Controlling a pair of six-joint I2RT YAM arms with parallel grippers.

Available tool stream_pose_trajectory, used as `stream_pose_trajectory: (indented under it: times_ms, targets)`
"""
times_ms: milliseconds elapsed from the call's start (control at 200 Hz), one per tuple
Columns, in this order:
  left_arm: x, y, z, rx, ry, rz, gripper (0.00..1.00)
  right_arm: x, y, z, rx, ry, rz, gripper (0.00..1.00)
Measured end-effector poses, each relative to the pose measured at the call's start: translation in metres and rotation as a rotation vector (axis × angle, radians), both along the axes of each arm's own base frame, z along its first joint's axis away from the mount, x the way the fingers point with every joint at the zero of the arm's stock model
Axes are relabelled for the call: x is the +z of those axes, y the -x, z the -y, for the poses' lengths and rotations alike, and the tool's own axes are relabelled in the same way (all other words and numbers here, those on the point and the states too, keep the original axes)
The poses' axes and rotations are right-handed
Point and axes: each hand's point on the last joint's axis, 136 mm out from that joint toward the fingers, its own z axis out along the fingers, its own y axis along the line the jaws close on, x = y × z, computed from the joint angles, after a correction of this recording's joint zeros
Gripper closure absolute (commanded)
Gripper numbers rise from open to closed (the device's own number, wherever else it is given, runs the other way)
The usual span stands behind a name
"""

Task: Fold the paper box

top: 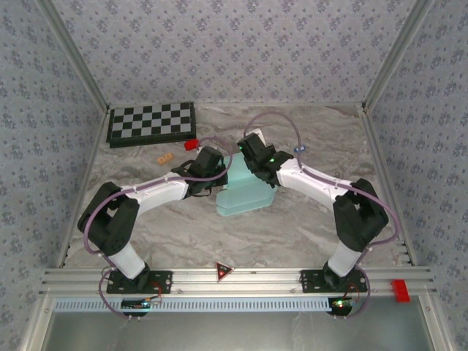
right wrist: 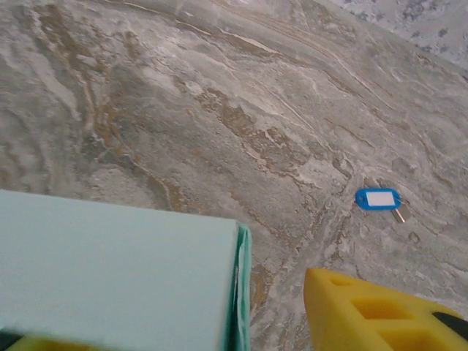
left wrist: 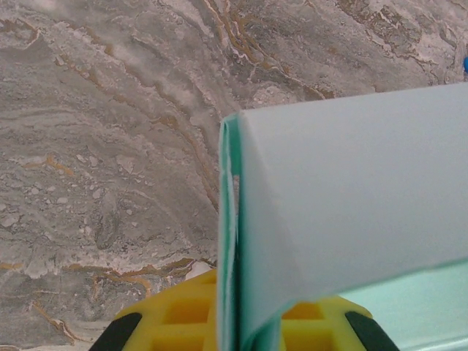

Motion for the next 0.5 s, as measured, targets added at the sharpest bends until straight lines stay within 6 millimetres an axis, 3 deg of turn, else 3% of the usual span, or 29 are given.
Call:
stream_pose_trajectory:
  times_ms: [220, 500]
  targets:
    - [0.0, -0.003, 0.001, 0.024, 0.01, -0.01, 1.0, 0.026, 0.012, 0.004, 0.021, -0.127, 0.009, 0.42]
    - [0.009, -0.01, 0.004, 0.116, 0.091, -0.013, 1.0, 0.065, 0.039, 0.027, -0.004, -0.343, 0.033, 0.4]
